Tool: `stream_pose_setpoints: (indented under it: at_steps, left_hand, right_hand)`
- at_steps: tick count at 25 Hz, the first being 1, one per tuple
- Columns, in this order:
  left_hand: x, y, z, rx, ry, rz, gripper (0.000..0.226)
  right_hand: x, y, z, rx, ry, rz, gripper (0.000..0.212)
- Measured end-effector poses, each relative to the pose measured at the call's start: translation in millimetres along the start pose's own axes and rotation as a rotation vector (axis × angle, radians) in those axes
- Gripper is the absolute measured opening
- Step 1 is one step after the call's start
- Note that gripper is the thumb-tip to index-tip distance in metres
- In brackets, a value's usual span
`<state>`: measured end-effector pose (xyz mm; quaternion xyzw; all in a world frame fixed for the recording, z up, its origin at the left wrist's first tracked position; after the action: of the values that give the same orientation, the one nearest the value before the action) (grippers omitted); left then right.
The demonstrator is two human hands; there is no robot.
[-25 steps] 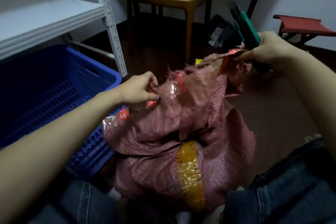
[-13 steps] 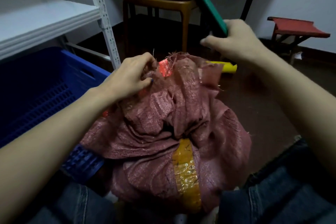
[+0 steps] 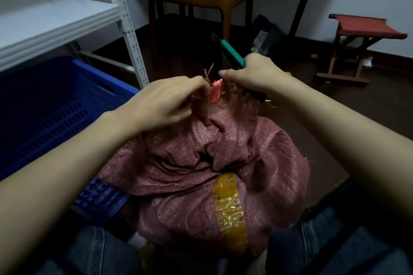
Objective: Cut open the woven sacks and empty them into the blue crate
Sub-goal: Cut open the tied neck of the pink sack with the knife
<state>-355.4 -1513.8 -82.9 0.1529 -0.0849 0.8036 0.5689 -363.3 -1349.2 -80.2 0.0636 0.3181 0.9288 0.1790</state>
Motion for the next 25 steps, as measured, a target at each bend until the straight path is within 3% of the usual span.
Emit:
stream_pose_setpoints:
  at_steps: [5, 7, 10, 15, 20, 22, 24, 25]
  left_hand:
    - [0, -7, -2, 0.081, 0.006, -0.026, 0.035]
    - [-1, -5, -5, 0.083, 0.047, 0.005, 0.036]
    - [-4, 4, -8, 0.054, 0.108, 0.105, 0.041]
    - [-5, 19, -11, -0.068, 0.108, 0.348, 0.044]
    - [-6, 17, -28, -0.031, 0.218, 0.357, 0.034]
    - [-4, 12, -31, 0.027, 0.222, 0.29, 0.023]
    - [-4, 10, -34, 0.102, 0.208, 0.227, 0.015]
    - [-5, 11, -35, 0.113, 0.203, 0.219, 0.014]
  right_hand:
    - [-1, -23, -25, 0.427, 0.167, -0.145, 0.062]
    - [-2, -18, -33, 0.523, 0.225, -0.112, 0.048]
    - [0, -9, -33, 0.624, 0.181, -0.031, 0.029]
    - [2, -5, -26, 0.655, 0.105, 0.041, 0.036]
    - [-5, -10, -32, 0.553, 0.185, 0.055, 0.035]
    - [-9, -8, -26, 0.266, 0.19, 0.123, 0.032]
    - [-16, 4, -7, -0.164, 0.055, 0.274, 0.034]
    - [-22, 11, 3, -0.248, 0.016, 0.341, 0.037]
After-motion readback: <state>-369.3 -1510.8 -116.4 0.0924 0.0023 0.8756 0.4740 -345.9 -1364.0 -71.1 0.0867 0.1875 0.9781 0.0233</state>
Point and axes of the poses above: each hand's wrist, its own x-axis towards the middle knuckle, its own z-axis out of the back of the hand, y = z × x, the point moved 8 cm from there along x, towards the middle knuckle, and after that the axes turned 8 degrees about x, right-handed, at the moved point
